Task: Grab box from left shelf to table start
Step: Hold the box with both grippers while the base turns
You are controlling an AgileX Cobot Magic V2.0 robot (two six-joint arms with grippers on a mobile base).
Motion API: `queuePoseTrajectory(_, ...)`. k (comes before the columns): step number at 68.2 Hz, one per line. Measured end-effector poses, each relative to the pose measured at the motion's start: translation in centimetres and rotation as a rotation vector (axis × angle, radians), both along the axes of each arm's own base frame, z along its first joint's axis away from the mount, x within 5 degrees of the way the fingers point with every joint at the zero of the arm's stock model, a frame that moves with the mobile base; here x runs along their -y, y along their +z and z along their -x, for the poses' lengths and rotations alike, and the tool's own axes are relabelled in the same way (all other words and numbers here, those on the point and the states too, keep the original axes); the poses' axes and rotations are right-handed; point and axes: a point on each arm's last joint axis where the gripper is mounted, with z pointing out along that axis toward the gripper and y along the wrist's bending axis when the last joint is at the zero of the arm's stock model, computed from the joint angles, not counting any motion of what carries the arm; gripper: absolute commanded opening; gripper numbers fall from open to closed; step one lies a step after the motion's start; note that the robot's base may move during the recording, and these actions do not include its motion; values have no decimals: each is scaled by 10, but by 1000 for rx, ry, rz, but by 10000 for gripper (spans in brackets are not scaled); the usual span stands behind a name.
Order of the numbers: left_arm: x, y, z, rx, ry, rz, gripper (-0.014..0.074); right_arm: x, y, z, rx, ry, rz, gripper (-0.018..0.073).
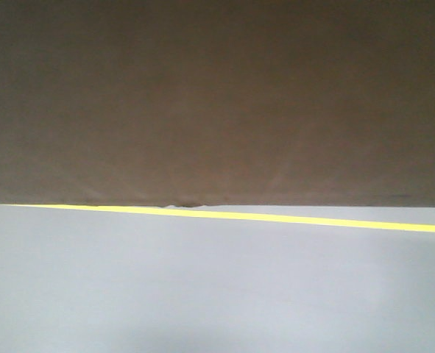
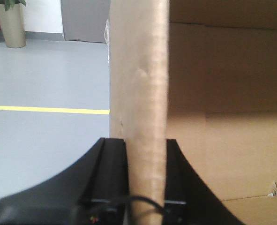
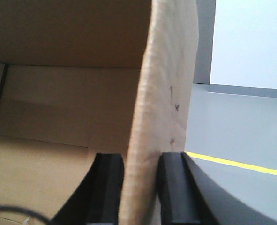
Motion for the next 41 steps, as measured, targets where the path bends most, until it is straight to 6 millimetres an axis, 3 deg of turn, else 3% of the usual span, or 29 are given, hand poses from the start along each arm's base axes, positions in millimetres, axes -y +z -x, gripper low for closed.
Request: queuePoseTrajectory(41, 0, 0, 0, 0, 0, 0, -92, 0, 0, 0, 0, 0, 0, 57)
